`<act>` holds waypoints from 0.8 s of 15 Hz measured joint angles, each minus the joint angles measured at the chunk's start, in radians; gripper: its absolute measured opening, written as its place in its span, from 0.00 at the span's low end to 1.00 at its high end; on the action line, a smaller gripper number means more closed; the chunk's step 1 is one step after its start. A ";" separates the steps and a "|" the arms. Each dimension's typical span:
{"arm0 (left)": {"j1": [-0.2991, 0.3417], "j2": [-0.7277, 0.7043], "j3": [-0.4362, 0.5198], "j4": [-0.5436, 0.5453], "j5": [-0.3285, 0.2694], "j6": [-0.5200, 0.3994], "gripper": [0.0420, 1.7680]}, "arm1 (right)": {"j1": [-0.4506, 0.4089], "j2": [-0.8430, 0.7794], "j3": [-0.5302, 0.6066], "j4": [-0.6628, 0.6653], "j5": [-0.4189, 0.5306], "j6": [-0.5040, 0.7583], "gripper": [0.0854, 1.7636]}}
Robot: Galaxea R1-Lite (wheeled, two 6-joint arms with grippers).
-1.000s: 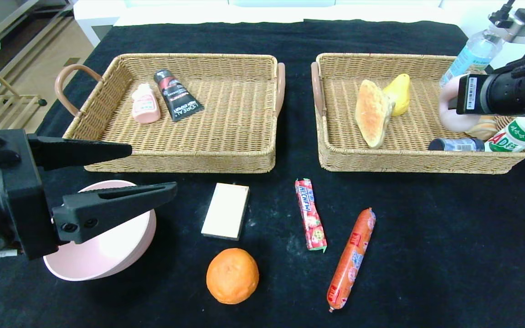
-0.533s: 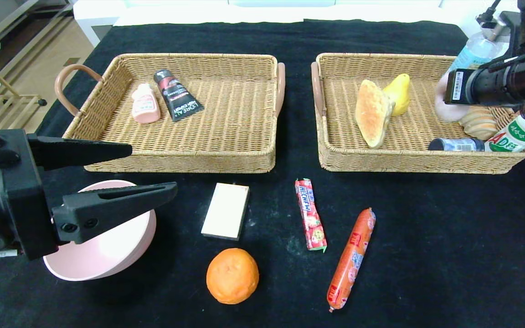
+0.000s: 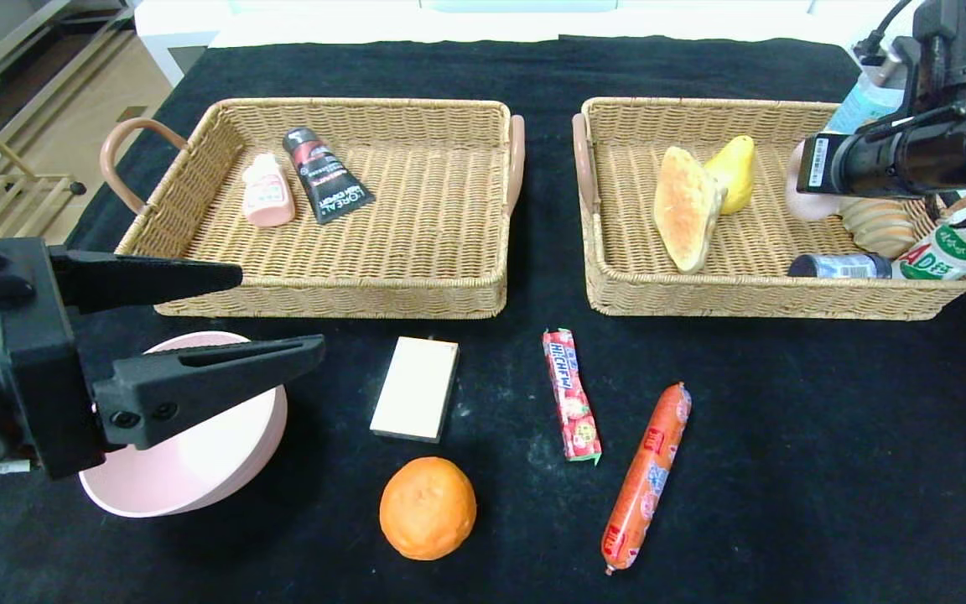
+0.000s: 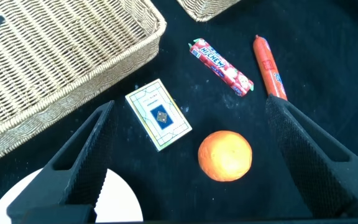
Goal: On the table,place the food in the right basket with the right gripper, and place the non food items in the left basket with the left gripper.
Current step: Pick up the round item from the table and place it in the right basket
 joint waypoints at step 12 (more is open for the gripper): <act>0.000 -0.004 -0.008 -0.002 0.000 0.000 0.97 | 0.002 0.006 0.000 -0.001 -0.001 0.000 0.74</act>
